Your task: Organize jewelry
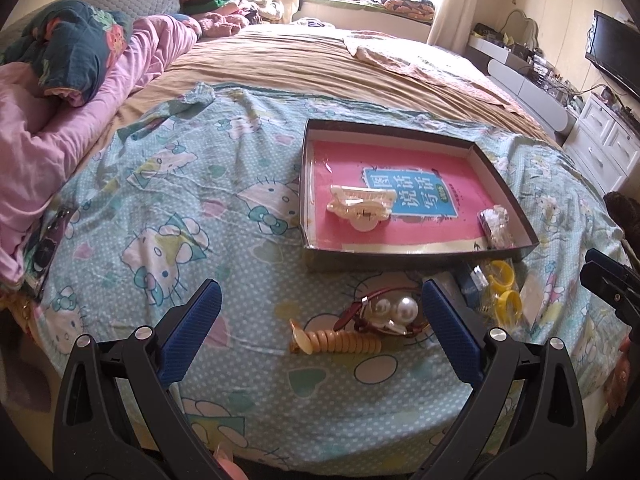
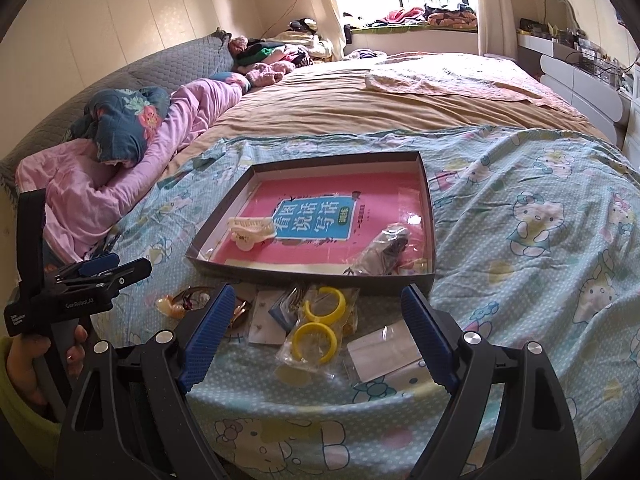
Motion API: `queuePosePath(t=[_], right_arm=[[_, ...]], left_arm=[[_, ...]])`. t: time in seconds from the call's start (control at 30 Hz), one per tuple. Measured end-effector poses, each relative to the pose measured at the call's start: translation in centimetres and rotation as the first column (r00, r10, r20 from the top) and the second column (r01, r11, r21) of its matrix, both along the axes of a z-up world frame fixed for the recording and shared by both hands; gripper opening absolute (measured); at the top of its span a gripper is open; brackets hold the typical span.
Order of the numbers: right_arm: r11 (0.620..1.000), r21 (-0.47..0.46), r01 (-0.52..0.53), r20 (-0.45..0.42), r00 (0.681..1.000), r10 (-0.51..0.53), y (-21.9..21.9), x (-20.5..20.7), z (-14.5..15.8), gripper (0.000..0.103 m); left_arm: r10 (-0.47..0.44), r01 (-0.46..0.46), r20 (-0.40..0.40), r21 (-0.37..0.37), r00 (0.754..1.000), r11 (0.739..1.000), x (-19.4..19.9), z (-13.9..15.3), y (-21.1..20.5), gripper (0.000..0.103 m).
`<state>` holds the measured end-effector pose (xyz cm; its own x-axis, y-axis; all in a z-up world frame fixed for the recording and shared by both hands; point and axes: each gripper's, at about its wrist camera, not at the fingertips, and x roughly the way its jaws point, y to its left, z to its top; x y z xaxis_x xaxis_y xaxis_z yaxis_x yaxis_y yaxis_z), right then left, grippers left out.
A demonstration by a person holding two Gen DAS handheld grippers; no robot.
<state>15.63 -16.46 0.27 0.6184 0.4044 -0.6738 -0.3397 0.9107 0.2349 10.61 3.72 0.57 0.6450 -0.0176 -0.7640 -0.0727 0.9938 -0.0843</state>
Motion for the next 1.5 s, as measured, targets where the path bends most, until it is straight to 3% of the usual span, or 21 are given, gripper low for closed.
queuePosePath(t=[0.4,0.63,0.83,1.0,1.23,1.5], right_arm=[[1.000,-0.014,-0.014,-0.044,0.999,0.014,0.4,-0.4,-1.9,0.084],[1.000,-0.017,-0.017,-0.065,0.998,0.016,0.5,-0.3,-2.7,0.084],[1.000,-0.014,-0.020,-0.080,0.997,0.019,0.6,-0.2,-3.2,0.084],[1.000,-0.009,-0.015,-0.091,0.996,0.014,0.4,0.1,-3.6,0.084],[1.000,-0.011,-0.025,-0.115,0.993,0.024,0.7,0.4,-4.4,0.084],[0.998,-0.015,-0.053,-0.143,0.988,0.050,2.0,1.0,-5.6,0.084]], left_arm=[[-0.038,0.038,-0.054,-0.003,0.998,0.999,-0.9,-2.6,-0.5,0.093],[-0.070,0.065,-0.077,-0.066,0.995,0.996,0.2,-3.4,-0.2,0.046],[-0.112,0.100,-0.114,-0.104,0.987,0.990,1.7,-4.3,-0.5,0.026],[-0.166,0.144,-0.146,-0.152,0.975,0.978,2.5,-5.1,-1.0,0.025],[-0.170,0.130,-0.164,-0.231,0.972,0.964,3.4,-5.8,0.0,0.025],[-0.149,0.104,-0.168,-0.251,0.974,0.962,3.6,-5.9,1.2,0.022]])
